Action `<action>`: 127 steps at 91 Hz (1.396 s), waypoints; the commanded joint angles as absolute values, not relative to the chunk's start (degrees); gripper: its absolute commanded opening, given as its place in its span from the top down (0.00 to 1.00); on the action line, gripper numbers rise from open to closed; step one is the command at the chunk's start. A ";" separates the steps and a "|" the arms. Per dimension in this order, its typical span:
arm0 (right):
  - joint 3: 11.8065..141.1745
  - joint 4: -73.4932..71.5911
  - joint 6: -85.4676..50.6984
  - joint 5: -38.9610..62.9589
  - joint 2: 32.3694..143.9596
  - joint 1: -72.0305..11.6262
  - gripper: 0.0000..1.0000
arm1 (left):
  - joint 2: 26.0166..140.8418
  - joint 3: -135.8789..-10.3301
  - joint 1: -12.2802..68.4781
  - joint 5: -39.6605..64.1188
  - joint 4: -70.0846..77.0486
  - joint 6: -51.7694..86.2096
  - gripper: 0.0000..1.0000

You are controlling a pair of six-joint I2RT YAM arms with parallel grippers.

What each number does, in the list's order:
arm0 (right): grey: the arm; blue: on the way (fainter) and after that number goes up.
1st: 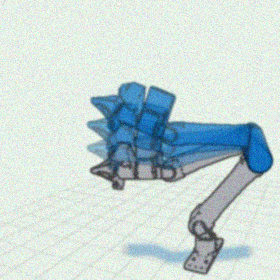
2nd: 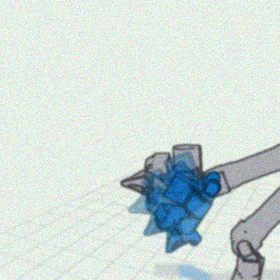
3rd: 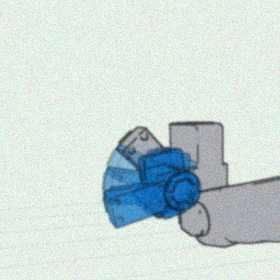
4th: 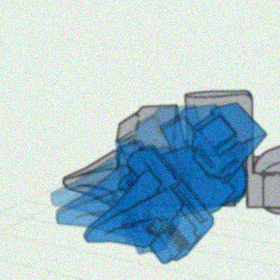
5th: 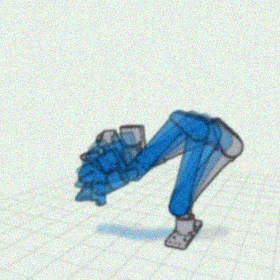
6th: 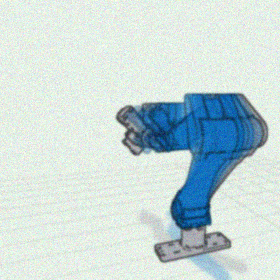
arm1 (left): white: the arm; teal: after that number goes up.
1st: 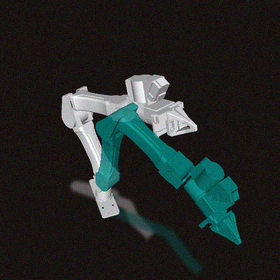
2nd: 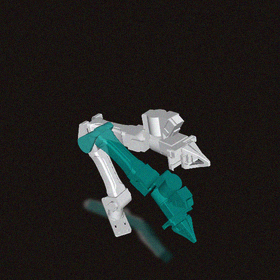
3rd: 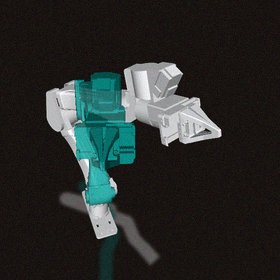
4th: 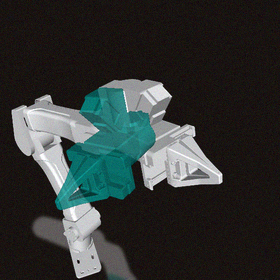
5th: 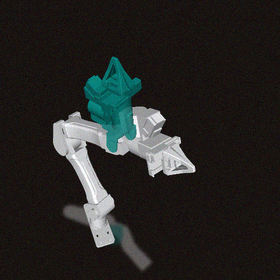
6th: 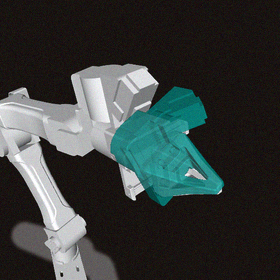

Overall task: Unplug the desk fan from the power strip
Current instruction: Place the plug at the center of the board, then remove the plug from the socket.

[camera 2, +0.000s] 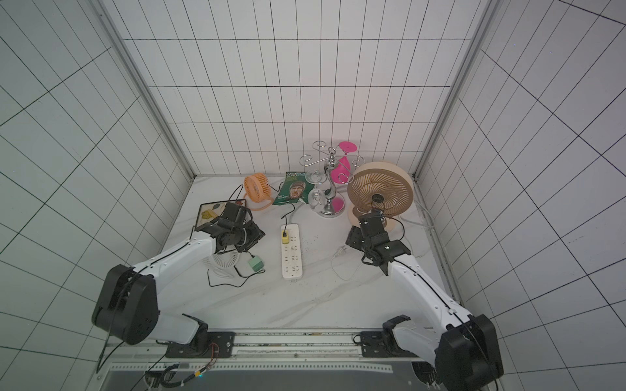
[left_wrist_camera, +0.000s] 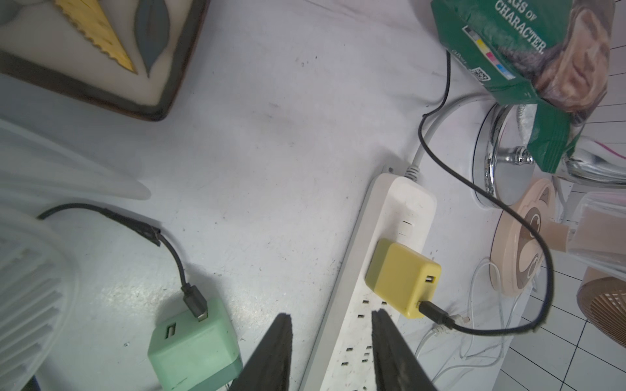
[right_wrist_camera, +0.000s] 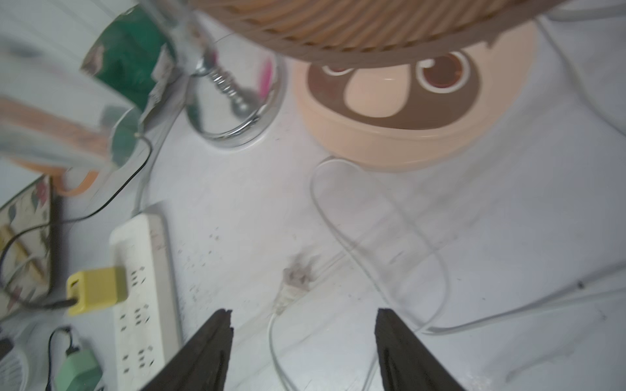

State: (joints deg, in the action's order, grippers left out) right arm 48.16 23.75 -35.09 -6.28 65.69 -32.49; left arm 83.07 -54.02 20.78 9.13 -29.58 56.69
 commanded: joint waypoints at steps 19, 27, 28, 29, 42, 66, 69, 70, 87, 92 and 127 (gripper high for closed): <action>68.62 28.97 -21.42 -2.55 86.99 -52.18 0.31 | 82.02 -53.14 20.40 8.70 -27.81 59.72 0.59; 73.67 30.17 -21.24 -0.43 93.22 -53.84 0.29 | 80.84 -53.18 19.78 6.88 -29.86 60.59 0.59; 74.28 30.29 -21.30 -0.26 93.85 -53.90 0.29 | 80.63 -53.18 19.69 6.65 -30.14 60.75 0.59; 74.80 30.44 -21.42 -0.17 94.47 -53.98 0.29 | 80.44 -53.13 19.51 6.49 -30.41 60.87 0.59; 82.94 33.90 -23.05 0.22 102.41 -54.38 0.28 | 77.67 -51.68 17.34 5.06 -32.33 62.75 0.59; 92.81 38.01 -25.04 -0.16 112.98 -54.41 0.30 | 75.68 -49.92 16.09 5.54 -32.66 62.82 0.59; 93.78 38.35 -25.11 -0.17 113.72 -54.43 0.31 | 75.60 -49.97 16.02 5.59 -32.76 62.70 0.59; 94.17 38.47 -25.21 -0.17 114.03 -54.42 0.32 | 75.64 -49.94 16.01 5.61 -32.77 62.68 0.59; 99.53 40.20 -26.57 -1.39 119.15 -54.46 0.39 | 75.12 -49.93 15.74 6.16 -33.30 62.12 0.59; 100.86 40.94 -26.66 -1.91 120.41 -54.41 0.43 | 75.03 -49.97 15.65 6.23 -33.48 61.90 0.59; 102.97 43.32 -26.29 -3.99 123.16 -54.35 0.76 | 74.94 -49.83 15.39 7.05 -33.48 61.28 0.59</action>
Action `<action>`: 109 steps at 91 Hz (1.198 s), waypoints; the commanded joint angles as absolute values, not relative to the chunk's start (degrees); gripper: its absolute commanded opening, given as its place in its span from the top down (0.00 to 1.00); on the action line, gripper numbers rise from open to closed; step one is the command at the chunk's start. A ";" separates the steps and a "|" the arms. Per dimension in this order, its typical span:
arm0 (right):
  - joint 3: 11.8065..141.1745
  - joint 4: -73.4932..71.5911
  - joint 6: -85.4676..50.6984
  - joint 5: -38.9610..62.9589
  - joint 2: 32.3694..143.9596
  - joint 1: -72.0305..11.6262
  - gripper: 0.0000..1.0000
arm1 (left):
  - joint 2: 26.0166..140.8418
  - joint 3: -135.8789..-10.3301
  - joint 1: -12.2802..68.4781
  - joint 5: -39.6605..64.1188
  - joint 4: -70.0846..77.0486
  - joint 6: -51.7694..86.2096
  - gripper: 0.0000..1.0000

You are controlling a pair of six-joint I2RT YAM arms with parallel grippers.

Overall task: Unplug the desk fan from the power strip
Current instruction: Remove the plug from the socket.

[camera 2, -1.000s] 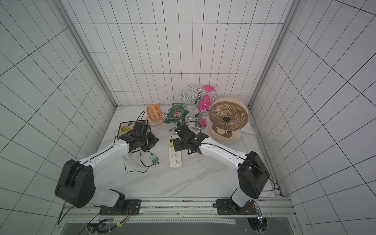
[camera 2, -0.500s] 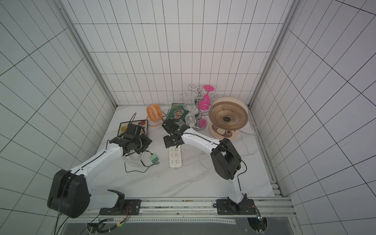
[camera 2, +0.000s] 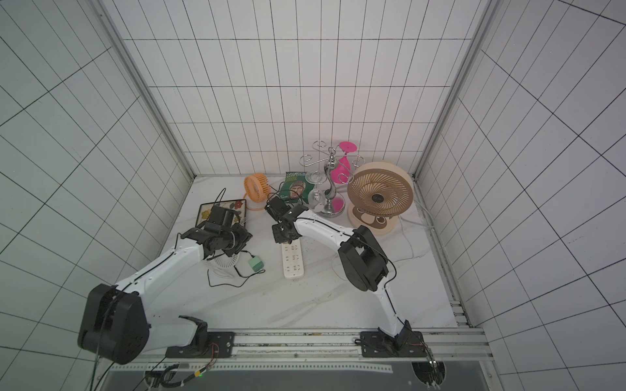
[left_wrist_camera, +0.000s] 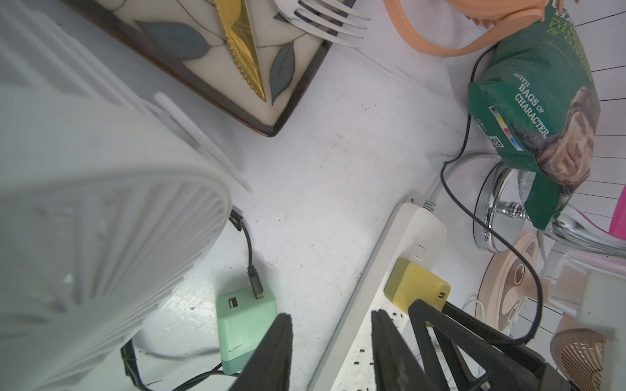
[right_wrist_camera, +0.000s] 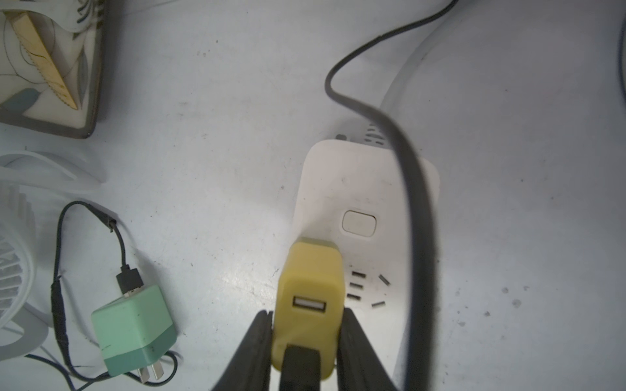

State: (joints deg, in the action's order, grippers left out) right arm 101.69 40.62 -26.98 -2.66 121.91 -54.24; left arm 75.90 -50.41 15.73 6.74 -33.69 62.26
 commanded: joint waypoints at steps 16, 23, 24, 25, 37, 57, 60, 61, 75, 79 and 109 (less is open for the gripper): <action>101.39 43.46 -24.71 -4.06 121.64 -54.40 0.86 | 75.89 -49.62 15.29 8.85 -31.72 60.83 0.58; 99.76 43.07 -23.68 -3.40 119.91 -54.49 0.89 | 76.99 -49.54 15.29 11.37 -29.30 60.22 0.58; 99.45 42.98 -23.44 -3.20 119.63 -54.49 0.90 | 77.21 -49.51 15.29 11.79 -28.84 60.08 0.58; 99.16 42.85 -23.23 -3.00 119.36 -54.49 0.90 | 77.41 -49.54 15.29 12.31 -28.40 59.92 0.58; 94.23 41.00 -20.90 -1.50 115.55 -54.80 0.94 | 80.86 -49.40 15.29 16.67 -23.57 59.00 0.58; 86.64 36.79 -19.02 0.27 110.49 -55.01 0.96 | 87.26 -50.01 16.69 22.17 -15.54 58.07 0.48; 85.91 36.10 -18.88 0.90 110.01 -55.06 0.96 | 88.28 -50.24 17.28 22.72 -14.63 57.87 0.45; 85.67 35.89 -18.84 1.11 109.89 -55.08 0.96 | 88.66 -50.30 17.47 22.92 -14.39 57.81 0.45; 83.08 33.00 -18.37 2.79 108.80 -54.90 0.96 | 93.16 -50.55 19.94 24.67 -10.63 57.08 0.42; 82.63 32.34 -18.24 3.22 108.66 -54.87 0.96 | 94.27 -50.59 20.38 25.17 -9.83 56.72 0.42; 82.15 30.06 -15.39 5.10 108.41 -54.96 0.99 | 99.18 -49.77 20.69 28.00 -3.70 56.43 0.43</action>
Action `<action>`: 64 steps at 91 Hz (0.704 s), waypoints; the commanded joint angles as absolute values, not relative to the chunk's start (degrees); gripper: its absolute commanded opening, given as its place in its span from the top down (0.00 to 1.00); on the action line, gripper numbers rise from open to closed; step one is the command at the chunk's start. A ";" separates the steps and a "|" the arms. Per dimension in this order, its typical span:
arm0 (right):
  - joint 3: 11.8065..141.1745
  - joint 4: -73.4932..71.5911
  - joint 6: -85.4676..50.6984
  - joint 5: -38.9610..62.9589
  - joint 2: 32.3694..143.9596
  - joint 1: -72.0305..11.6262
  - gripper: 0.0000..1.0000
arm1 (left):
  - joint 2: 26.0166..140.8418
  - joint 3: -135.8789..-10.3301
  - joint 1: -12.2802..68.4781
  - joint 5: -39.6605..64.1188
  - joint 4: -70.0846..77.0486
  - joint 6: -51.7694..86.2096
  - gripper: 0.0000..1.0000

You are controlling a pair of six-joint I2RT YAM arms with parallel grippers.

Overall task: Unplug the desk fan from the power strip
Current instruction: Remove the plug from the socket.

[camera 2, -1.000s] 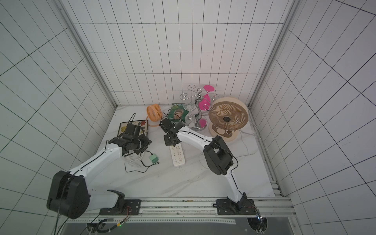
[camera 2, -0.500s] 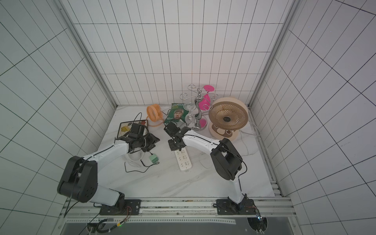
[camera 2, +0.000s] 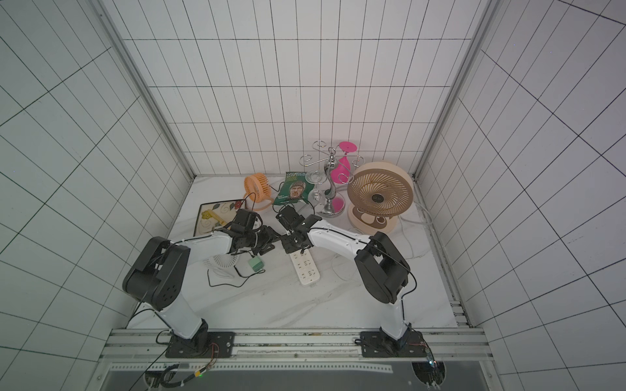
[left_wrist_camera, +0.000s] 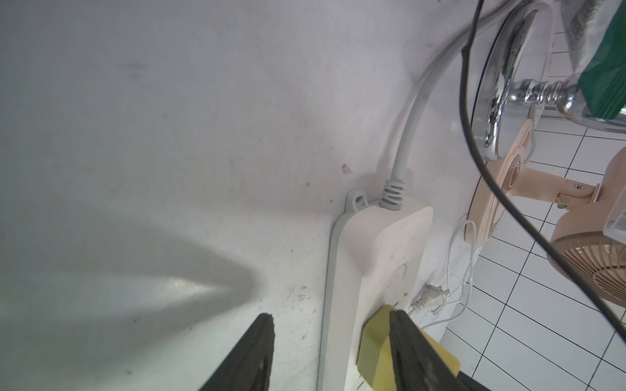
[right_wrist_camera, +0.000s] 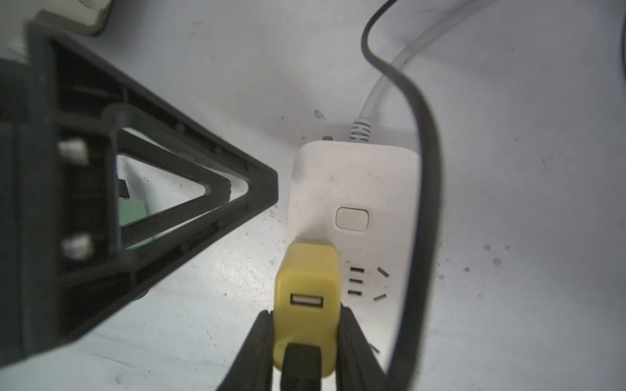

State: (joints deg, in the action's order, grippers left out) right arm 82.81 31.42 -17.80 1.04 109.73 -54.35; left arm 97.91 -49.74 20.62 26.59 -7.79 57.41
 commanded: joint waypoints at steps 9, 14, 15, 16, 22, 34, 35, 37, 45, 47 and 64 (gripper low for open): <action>82.80 30.15 -14.88 5.41 108.69 -54.95 0.99 | 100.46 -50.48 20.70 26.93 -4.69 56.26 0.44; 83.18 30.31 -14.78 5.64 108.93 -54.95 1.00 | 101.21 -50.97 20.74 27.14 -5.02 56.25 0.45; 83.25 30.32 -14.77 5.68 109.00 -54.94 1.00 | 101.36 -51.11 20.79 27.15 -5.15 56.21 0.45; 83.33 30.36 -14.77 5.70 109.04 -54.94 1.00 | 101.48 -51.22 20.81 27.20 -5.25 56.18 0.45; 83.77 30.40 -14.72 5.95 109.28 -54.96 1.00 | 102.04 -51.48 20.91 27.16 -5.45 56.00 0.46; 84.35 30.24 -14.63 6.69 109.73 -54.98 1.00 | 102.72 -51.22 21.07 27.87 -3.94 56.30 0.48; 84.36 30.24 -14.61 6.77 109.80 -55.04 1.00 | 102.73 -51.23 21.08 27.91 -3.81 56.36 0.48; 84.44 30.19 -14.59 6.95 109.82 -55.03 1.00 | 102.81 -51.24 21.09 27.94 -3.61 56.41 0.48; 84.55 30.15 -14.49 7.35 110.04 -55.07 1.00 | 103.23 -51.32 21.18 28.10 -3.33 56.43 0.49; 84.62 30.15 -14.50 7.44 110.04 -55.07 1.00 | 103.44 -51.41 21.22 28.16 -3.34 56.36 0.49; 85.00 29.93 -14.28 6.88 109.69 -55.12 1.00 | 104.28 -52.31 21.61 26.99 -7.57 55.46 0.57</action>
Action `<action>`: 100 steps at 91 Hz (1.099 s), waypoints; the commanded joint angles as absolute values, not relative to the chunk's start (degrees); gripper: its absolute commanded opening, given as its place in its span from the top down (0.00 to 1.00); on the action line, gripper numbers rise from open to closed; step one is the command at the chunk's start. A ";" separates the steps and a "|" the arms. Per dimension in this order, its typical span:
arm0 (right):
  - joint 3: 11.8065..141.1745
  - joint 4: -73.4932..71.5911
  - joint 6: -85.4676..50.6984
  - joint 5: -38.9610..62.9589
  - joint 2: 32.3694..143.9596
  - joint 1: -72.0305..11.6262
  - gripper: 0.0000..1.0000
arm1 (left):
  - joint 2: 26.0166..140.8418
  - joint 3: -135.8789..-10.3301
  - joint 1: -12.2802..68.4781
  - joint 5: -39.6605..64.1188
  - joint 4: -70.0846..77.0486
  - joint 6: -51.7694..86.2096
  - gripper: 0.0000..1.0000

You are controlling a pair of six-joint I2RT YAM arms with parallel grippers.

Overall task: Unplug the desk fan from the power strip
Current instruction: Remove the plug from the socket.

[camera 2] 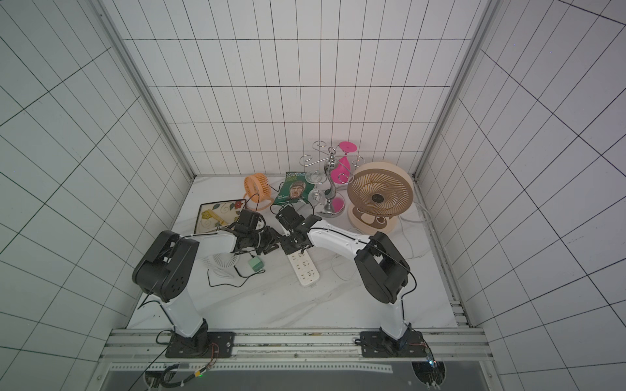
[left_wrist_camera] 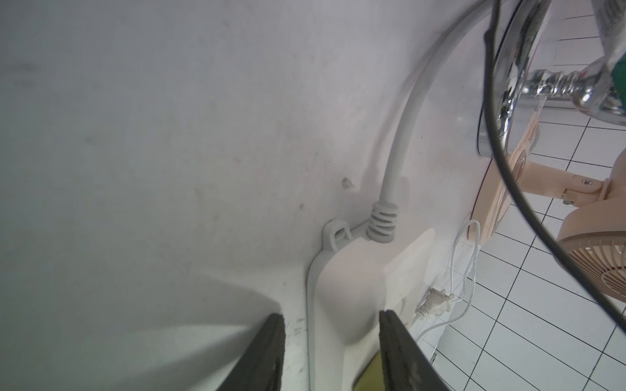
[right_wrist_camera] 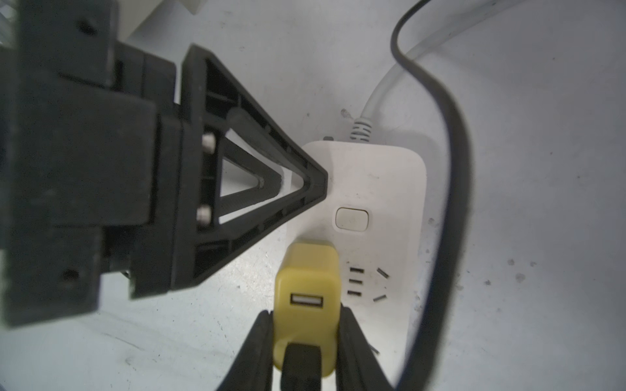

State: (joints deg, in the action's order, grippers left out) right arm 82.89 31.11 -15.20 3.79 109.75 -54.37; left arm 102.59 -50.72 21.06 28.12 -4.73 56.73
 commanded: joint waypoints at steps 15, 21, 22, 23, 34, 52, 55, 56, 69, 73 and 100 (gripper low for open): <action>86.12 29.63 -14.20 6.10 109.62 -55.09 1.00 | 104.95 -53.94 22.27 24.84 -12.78 54.81 0.64; 86.81 29.62 -14.03 5.54 109.48 -55.05 1.00 | 105.70 -54.75 22.89 24.20 -14.72 54.32 0.65; 86.96 29.62 -14.00 5.45 109.45 -55.08 1.00 | 105.80 -54.84 22.96 24.05 -15.01 54.23 0.65; 87.12 29.62 -13.94 5.36 109.44 -55.09 1.00 | 105.94 -54.98 23.12 23.85 -15.33 54.14 0.65; 88.73 29.69 -13.79 3.72 108.96 -55.09 1.00 | 107.14 -55.59 24.78 22.52 -18.64 53.48 0.70; 89.77 27.89 -14.80 1.76 107.32 -55.03 1.00 | 107.55 -54.58 26.81 18.92 -22.41 52.89 0.79; 89.77 27.52 -14.96 1.24 107.05 -55.02 1.00 | 107.65 -54.35 26.87 18.34 -22.74 52.91 0.79; 89.76 27.34 -14.99 1.10 106.96 -55.02 1.00 | 107.70 -54.29 26.84 18.13 -22.84 52.91 0.79; 88.36 24.92 -14.86 -0.03 105.48 -55.02 1.00 | 108.53 -53.97 26.87 17.26 -23.29 52.91 0.78; 88.06 24.62 -14.79 -0.43 105.20 -55.05 1.00 | 108.86 -53.92 26.96 16.96 -23.50 52.91 0.77; 83.02 20.22 -16.28 -4.94 102.82 -55.11 1.00 | 112.36 -53.16 28.38 14.89 -24.34 52.98 0.75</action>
State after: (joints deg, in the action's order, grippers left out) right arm 82.67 32.05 -15.29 -2.26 108.92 -54.41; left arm 105.23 -57.32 26.44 20.71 -11.35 53.71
